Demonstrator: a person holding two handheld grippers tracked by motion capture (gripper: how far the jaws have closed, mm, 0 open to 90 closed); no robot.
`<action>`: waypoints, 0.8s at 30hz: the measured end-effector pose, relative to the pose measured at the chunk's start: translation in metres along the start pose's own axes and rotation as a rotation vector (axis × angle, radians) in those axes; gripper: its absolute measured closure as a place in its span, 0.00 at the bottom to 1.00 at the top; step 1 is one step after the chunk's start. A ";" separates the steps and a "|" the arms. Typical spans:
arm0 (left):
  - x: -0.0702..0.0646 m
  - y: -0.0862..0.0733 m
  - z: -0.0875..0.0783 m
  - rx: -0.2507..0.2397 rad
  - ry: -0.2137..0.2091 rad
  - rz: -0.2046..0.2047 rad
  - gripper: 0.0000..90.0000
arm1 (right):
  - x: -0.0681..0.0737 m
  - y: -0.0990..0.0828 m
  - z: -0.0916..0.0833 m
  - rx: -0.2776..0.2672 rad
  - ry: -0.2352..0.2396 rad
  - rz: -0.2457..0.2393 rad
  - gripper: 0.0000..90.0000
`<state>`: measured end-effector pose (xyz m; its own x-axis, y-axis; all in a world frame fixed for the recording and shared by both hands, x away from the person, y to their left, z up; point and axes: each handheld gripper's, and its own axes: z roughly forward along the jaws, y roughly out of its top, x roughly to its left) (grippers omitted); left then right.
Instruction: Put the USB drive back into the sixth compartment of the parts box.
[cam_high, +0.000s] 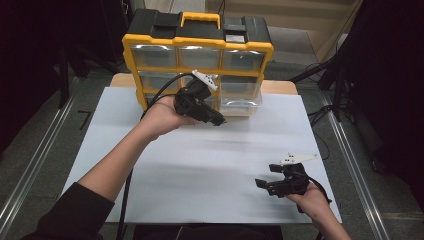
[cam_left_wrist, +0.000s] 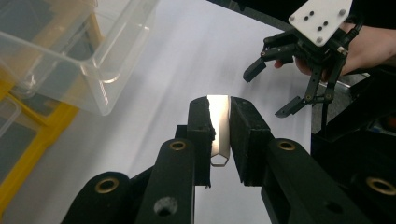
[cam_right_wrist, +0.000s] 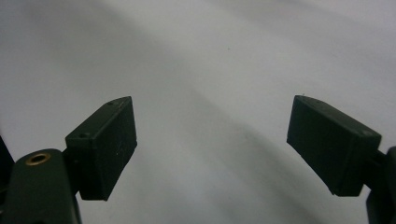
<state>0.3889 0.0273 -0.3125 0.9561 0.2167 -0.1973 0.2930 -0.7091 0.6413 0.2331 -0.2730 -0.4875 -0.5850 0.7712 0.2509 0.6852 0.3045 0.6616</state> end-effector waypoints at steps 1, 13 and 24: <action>0.000 0.000 0.000 0.000 0.000 0.000 0.89 | 0.000 0.000 0.000 0.000 0.000 0.000 0.16; 0.007 0.027 -0.010 -0.002 0.038 0.013 0.89 | 0.000 0.000 0.000 0.001 0.004 -0.001 0.16; 0.019 0.050 -0.016 -0.009 0.077 0.029 0.89 | 0.001 0.000 0.000 0.004 0.012 -0.002 0.16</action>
<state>0.4214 0.0068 -0.2722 0.9614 0.2471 -0.1214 0.2649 -0.7098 0.6527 0.2327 -0.2718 -0.4872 -0.5915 0.7639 0.2581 0.6858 0.3082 0.6593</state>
